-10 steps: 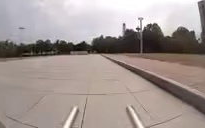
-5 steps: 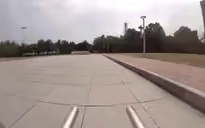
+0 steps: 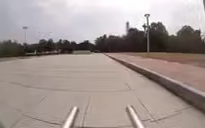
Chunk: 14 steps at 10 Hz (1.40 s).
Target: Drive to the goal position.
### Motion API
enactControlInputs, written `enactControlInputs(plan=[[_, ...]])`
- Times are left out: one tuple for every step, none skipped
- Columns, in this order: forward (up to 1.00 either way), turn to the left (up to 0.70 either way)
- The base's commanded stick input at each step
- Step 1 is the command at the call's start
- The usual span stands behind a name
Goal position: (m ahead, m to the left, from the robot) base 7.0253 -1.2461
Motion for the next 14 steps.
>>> enactControlInputs(plan=[[0.70, 0.00], [0.70, 0.00], [0.70, 0.00], [0.70, 0.00], [0.70, 0.00], [0.70, 0.00], [0.70, 0.00], [0.70, 0.00], [0.70, 0.00], [0.70, 0.00], [0.70, 0.00], [0.70, 0.00], [0.70, 0.00], [0.70, 0.00]])
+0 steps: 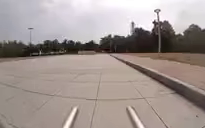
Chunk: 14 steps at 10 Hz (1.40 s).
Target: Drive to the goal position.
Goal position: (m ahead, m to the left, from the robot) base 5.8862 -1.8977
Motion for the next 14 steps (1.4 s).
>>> enactControlInputs(plan=[[0.70, 0.00], [0.70, 0.00], [0.70, 0.00], [0.70, 0.00], [0.70, 0.00], [0.70, 0.00], [0.70, 0.00], [0.70, 0.00], [0.70, 0.00], [0.70, 0.00], [0.70, 0.00], [0.70, 0.00], [0.70, -0.35], [0.70, -0.20]])
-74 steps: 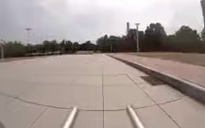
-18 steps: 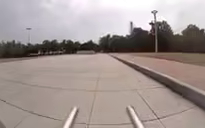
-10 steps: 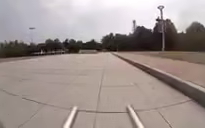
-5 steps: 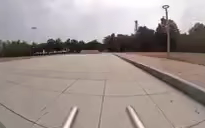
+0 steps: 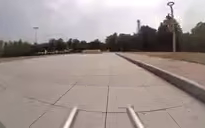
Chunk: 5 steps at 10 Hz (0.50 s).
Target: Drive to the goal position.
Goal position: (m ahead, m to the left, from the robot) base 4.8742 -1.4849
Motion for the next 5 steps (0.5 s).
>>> enactControlInputs(plan=[[0.70, -0.06], [0.70, 0.00], [0.70, 0.00], [0.70, 0.00], [0.70, 0.00]])
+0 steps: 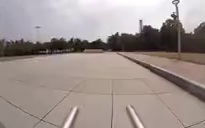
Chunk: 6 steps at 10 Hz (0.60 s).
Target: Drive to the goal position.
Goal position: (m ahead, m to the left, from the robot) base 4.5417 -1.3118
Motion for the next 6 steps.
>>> enactControlInputs(plan=[[0.70, 0.00], [0.70, 0.00], [0.70, 0.00], [0.70, 0.00], [0.70, 0.00], [0.70, 0.00]])
